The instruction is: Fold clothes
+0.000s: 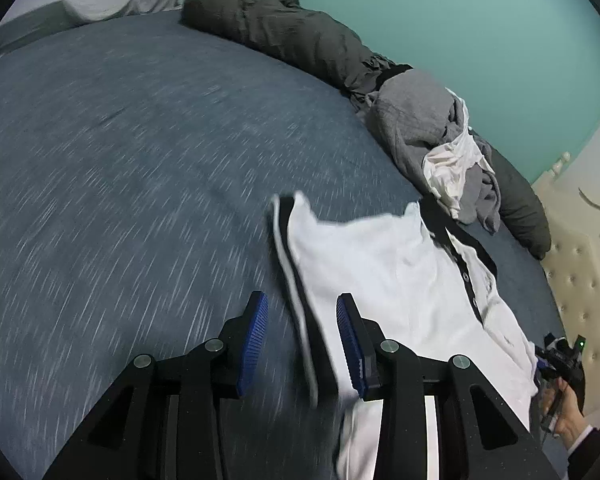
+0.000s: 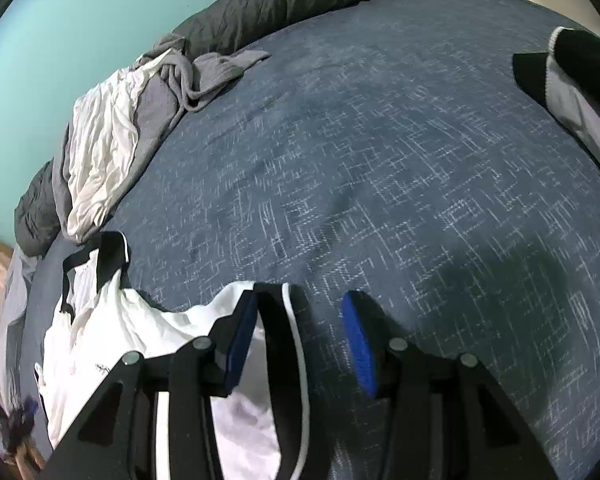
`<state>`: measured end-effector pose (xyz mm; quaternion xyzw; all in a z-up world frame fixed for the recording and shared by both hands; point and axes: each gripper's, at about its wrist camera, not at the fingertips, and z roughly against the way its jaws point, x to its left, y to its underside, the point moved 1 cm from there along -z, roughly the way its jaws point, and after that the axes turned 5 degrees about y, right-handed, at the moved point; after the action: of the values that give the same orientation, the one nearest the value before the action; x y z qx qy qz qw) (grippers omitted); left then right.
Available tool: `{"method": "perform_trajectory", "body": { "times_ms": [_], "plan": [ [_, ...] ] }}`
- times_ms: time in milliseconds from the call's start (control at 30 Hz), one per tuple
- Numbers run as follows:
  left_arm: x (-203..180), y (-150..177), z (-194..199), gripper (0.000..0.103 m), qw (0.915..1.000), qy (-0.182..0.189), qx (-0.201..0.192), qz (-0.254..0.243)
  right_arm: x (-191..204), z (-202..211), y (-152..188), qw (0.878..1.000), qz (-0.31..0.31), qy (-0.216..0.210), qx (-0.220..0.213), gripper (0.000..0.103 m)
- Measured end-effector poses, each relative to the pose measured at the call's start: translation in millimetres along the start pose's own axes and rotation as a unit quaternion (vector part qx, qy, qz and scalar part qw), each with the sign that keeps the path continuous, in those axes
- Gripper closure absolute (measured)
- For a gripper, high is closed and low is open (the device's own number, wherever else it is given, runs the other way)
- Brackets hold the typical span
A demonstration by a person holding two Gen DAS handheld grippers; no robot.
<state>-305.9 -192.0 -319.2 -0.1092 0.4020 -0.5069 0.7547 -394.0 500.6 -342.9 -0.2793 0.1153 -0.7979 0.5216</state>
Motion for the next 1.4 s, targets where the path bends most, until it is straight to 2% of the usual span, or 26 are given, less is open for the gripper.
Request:
{"method": "perform_trajectory", "body": {
  "times_ms": [67,133,167,233,300,333,367,400,433,467,567,733,967,1167,1267,1367,1400],
  "plan": [
    [0.4,-15.8,-15.7,0.064,0.9999,-0.011,0.005,-0.002,-0.5,-1.0,-1.1,1.0,0.003,-0.005,0.002,0.064],
    [4.6,-30.8,-28.1,0.064,0.9996,-0.026,0.006,0.008,-0.1,-2.7,-1.0,1.0,0.007,-0.012,0.007,0.076],
    [5.1,-35.2,-33.2,0.064,0.9995,-0.03,0.008,0.009,0.8,-3.7,-0.5,1.0,0.01,-0.014,0.01,0.079],
    [7.0,-41.0,-42.1,0.064,0.9994,-0.029,0.017,0.007,4.2,-5.7,1.2,1.0,0.018,-0.014,0.014,0.091],
    [8.9,-46.6,-50.9,0.065,0.9993,-0.029,0.025,0.005,7.2,-7.2,1.6,1.0,0.023,-0.004,0.016,0.097],
    [11.2,-47.3,-55.3,0.068,0.9992,-0.022,0.032,0.009,7.4,-7.7,1.4,1.0,0.021,-0.008,0.016,0.1],
    [14.2,-47.5,-59.1,0.082,0.999,-0.018,0.039,0.015,8.0,-7.7,1.4,1.0,0.021,-0.008,0.016,0.101],
    [14.7,-47.0,-58.1,0.09,0.9989,-0.02,0.04,0.014,9.0,-7.0,1.4,1.0,0.024,-0.006,0.015,0.102],
    [14.9,-46.4,-56.6,0.097,0.9989,-0.022,0.04,0.012,9.9,-5.8,1.2,1.0,0.028,-0.005,0.013,0.102],
    [15.1,-45.9,-55.0,0.099,0.9989,-0.025,0.04,0.009,10.1,-4.3,0.9,0.999,0.03,-0.004,0.011,0.102],
    [13.5,-47.3,-36.6,0.099,0.9991,-0.037,0.021,-0.003,3.8,7.1,-2.5,1.0,0.018,-0.006,-0.01,0.102],
    [27.4,-50.2,-1.1,0.1,0.9983,-0.057,-0.006,0.01,-15.3,29.1,-9.5,0.999,-0.011,0.008,-0.04,0.102],
    [66.9,-34.0,-1.5,0.1,0.9947,-0.08,0.014,0.064,-30.8,24.5,-8.3,0.998,-0.038,0.043,-0.035,0.102],
    [73.7,-33.4,-9.0,0.1,0.9929,-0.091,0.023,0.074,-40.6,12.6,-10.9,0.995,-0.061,0.071,-0.02,0.102],
    [72.1,-31.1,-17.6,0.099,0.9924,-0.088,0.053,0.068,-33.0,3.2,-13.0,0.997,-0.038,0.065,0.004,0.102],
    [66.7,-34.3,-11.2,0.095,0.9931,-0.088,0.051,0.058,-30.0,8.1,-19.9,0.999,-0.034,0.042,0.008,0.1],
    [64.9,-35.4,-8.7,0.092,0.9934,-0.088,0.05,0.054,-30.5,10.5,-21.5,0.999,-0.033,0.042,0.011,0.096]
  ]
}}
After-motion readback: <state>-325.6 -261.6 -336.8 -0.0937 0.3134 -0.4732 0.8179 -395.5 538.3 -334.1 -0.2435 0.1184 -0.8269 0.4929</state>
